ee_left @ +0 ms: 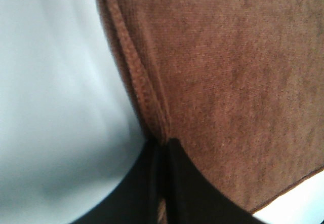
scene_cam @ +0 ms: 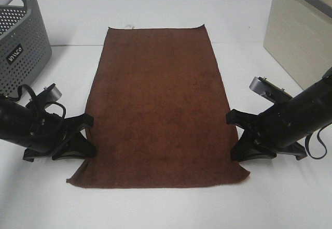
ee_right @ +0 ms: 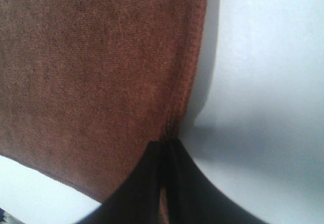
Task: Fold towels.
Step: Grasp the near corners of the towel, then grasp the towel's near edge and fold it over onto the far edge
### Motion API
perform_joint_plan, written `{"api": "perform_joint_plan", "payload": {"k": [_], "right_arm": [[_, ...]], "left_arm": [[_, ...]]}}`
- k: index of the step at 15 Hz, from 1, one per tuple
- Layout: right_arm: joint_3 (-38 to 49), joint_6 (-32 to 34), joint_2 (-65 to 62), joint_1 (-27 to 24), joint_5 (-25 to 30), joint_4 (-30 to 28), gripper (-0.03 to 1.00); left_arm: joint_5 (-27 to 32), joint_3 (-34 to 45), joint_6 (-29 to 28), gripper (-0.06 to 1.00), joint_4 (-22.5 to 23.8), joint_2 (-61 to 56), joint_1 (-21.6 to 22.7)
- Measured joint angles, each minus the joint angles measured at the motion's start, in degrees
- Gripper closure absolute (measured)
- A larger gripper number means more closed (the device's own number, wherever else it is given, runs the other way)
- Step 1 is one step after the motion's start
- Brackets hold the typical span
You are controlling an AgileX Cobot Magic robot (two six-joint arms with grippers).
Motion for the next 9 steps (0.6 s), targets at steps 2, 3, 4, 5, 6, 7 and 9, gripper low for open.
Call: {"api": "perform_joint_plan", "payload": {"k": [2,3,4,5,6,7,9], "right_arm": [[0.0,0.0,0.0,0.0,0.2,0.1,0.97],[0.0,0.1,0.0,0.0,0.9,0.1,0.97],[0.0,0.3,-0.2,0.0,1.4,0.1,0.97],[0.0,1.5,-0.6,0.0,1.9,-0.1,0.97],[0.0,3.2,-1.5,0.0,2.7,-1.1,0.97],[0.1,5.0,-2.9,0.0,3.4,-2.8,0.97],[0.3,8.9,-5.8,0.0,4.3,-6.2,0.97]], "left_arm": [[0.1,0.0,0.0,0.93,0.1,0.0,0.0],[0.1,0.0,-0.1,0.93,0.5,-0.3,0.0],[0.1,0.0,-0.7,0.93,1.5,-1.1,0.0],[0.1,0.0,-1.9,0.93,3.0,-2.5,0.0],[0.1,0.2,-3.7,0.93,4.9,-3.9,0.0],[0.1,0.9,-5.4,0.93,6.8,-4.9,0.0],[0.0,3.8,-6.9,0.93,9.2,-7.2,0.0]]}}
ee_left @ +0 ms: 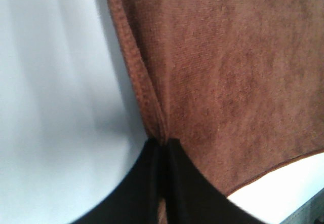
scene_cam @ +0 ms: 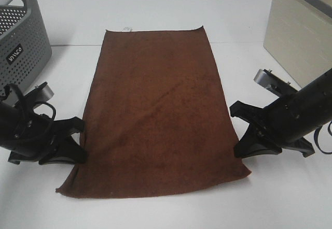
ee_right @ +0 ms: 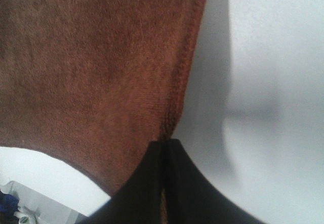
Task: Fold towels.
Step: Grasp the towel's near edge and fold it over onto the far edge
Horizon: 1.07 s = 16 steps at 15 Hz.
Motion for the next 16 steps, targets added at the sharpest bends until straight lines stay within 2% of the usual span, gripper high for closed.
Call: {"api": "perform_joint_plan", "payload": {"k": [9,12,16], "right_arm": [[17.5,1.5,-16.2,0.0,1.9,-1.1,0.97],[20.4,1.5,-20.1,0.0,2.9,-1.3,0.97],[18.5,1.5,-20.3,0.0,2.4,-1.5,0.97]], "left_arm": [[0.1,17.4,-0.3,0.93,0.5,-15.9,-0.2],[2.8,19.4,-0.5,0.93,0.2,-17.0,-0.2],[2.8,18.0,-2.8,0.93,-1.1,-17.0,-0.2]]}}
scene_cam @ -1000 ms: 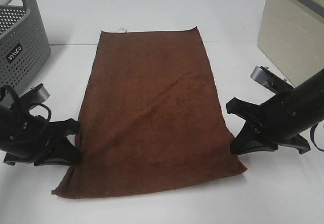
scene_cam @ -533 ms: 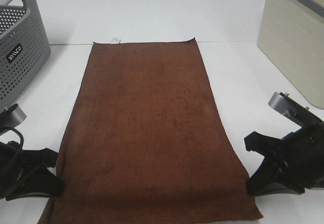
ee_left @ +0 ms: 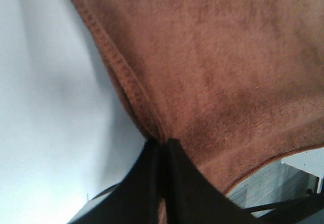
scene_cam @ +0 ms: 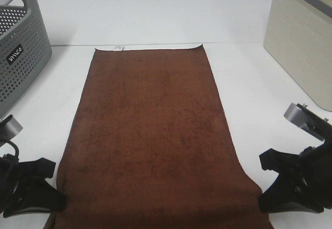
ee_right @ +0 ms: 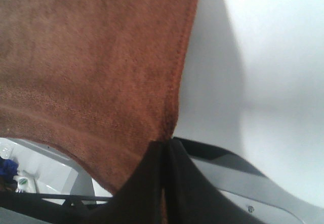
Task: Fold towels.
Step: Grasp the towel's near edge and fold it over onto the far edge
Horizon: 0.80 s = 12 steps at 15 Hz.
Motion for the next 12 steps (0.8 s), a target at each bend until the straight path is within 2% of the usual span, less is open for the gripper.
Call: {"api": "perform_joint_plan", "payload": {"k": [2,5,8,12], "right_arm": [[-4.2,0.3,0.1,0.0,-0.1,-1.0,0.97],[-14.4,2.6,3.2,0.0,0.9,-3.1,0.97],[-25.6,3.1,11.9,0.0,3.7,-3.7,0.97],[-41.5,4.5,25.2,0.0,6.4,-4.2,0.97]], "left_arm": [[0.1,-4.8,-5.8,0.93,3.6,0.3,0.0],[0.3,-15.7,-19.4,0.93,15.8,3.4,0.0],[1.4,-28.9,-32.4,0.93,29.3,8.5,0.0],[4.5,-46.9,-42.6,0.93,41.3,17.5,0.0]]}}
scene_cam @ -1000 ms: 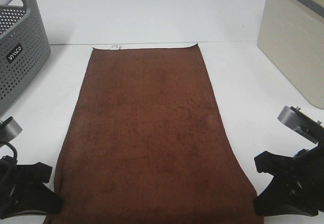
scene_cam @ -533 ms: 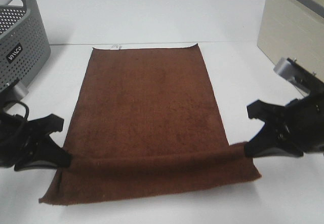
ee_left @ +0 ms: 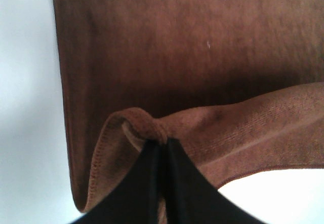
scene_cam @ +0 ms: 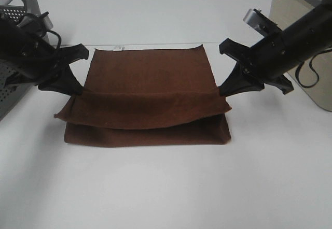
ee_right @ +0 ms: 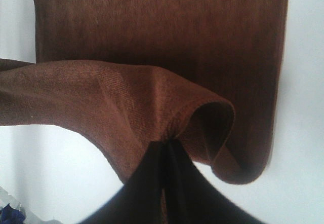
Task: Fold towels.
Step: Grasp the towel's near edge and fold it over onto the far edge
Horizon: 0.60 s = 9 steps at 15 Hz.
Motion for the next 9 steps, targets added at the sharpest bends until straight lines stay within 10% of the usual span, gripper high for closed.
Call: {"api": "perform_joint_plan", "payload": {"k": [9], "right_arm": [[-41.4,8.9,24.9,0.0,3.0,-11.9,0.97]], "left_arm": [[-11.3,-28.9,-2.8,0.93,2.4,21.0,0.2]]}}
